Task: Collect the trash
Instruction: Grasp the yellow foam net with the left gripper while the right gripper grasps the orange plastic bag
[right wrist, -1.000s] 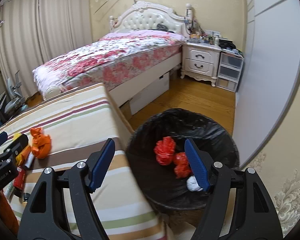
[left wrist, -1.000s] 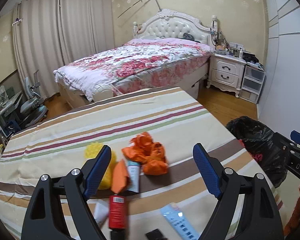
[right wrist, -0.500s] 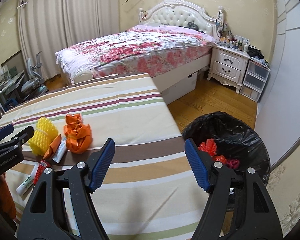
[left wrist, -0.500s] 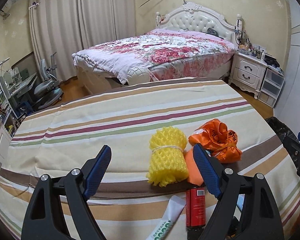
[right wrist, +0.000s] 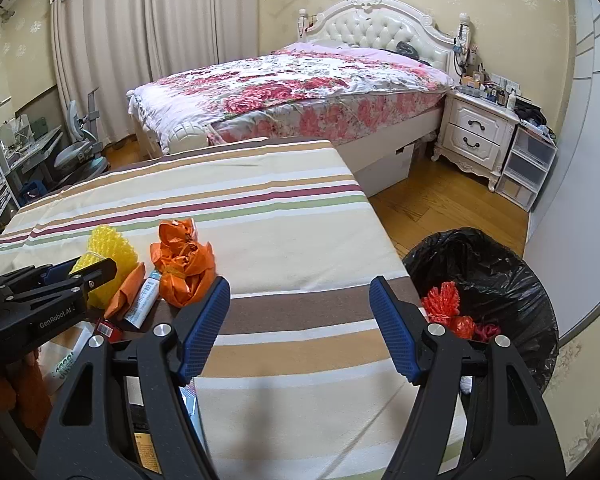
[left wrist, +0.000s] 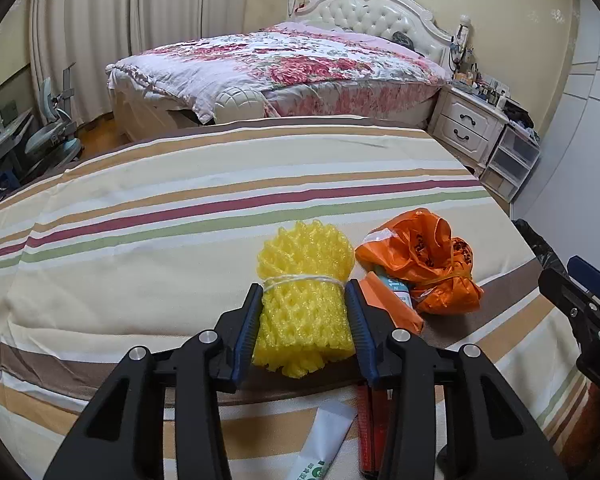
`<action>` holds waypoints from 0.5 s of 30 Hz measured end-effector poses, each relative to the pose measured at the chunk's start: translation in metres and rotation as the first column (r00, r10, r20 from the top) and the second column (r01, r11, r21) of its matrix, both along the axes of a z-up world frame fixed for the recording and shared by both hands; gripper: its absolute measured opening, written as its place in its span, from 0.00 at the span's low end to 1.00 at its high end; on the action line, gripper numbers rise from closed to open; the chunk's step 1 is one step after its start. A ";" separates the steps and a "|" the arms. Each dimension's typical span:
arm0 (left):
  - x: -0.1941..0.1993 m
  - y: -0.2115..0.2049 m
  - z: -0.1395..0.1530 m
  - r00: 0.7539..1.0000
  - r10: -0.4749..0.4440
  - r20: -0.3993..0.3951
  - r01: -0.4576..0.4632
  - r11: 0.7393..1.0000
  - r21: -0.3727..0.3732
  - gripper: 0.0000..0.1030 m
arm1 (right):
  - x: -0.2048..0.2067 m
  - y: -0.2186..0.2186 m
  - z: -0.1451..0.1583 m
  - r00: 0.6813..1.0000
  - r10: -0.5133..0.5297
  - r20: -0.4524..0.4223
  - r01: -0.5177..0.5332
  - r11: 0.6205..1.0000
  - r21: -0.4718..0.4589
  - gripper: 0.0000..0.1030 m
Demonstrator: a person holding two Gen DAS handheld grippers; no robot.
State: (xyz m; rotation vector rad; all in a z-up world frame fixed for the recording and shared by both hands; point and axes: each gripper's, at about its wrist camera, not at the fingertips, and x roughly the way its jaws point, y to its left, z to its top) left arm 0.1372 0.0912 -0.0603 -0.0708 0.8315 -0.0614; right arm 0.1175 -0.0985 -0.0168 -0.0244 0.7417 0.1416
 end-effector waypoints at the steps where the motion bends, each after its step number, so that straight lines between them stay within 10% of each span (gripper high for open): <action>1: -0.002 0.000 0.001 1.000 -0.005 0.004 0.005 1.000 0.005 0.40 | 0.000 0.002 0.000 1.000 0.004 -0.002 -0.004 1.000 -0.001 0.69; 15: -0.026 0.038 0.025 0.990 0.104 0.096 -0.111 0.991 0.077 0.39 | 0.012 0.041 -0.003 0.996 0.088 -0.014 -0.088 0.996 -0.009 0.68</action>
